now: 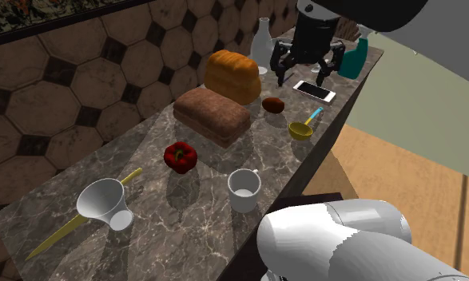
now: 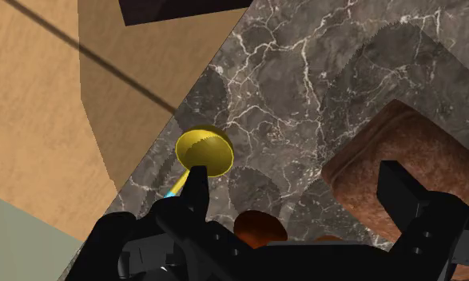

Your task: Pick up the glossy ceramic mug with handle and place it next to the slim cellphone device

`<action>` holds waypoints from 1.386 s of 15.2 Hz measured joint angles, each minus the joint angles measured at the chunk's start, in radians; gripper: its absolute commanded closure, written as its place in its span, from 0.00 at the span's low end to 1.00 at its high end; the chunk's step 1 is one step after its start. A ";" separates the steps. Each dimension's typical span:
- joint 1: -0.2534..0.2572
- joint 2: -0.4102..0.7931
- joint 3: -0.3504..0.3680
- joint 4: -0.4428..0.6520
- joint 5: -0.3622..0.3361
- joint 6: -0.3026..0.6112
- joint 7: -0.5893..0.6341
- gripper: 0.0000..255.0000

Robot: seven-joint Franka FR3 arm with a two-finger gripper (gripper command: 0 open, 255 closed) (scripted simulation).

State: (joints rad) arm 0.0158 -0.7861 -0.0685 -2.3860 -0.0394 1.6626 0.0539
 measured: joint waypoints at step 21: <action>0.215 -0.162 0.346 -0.452 0.256 0.150 0.300 0.00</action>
State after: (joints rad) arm 0.2305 -0.9484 0.2777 -2.8383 0.2168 1.8125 0.3535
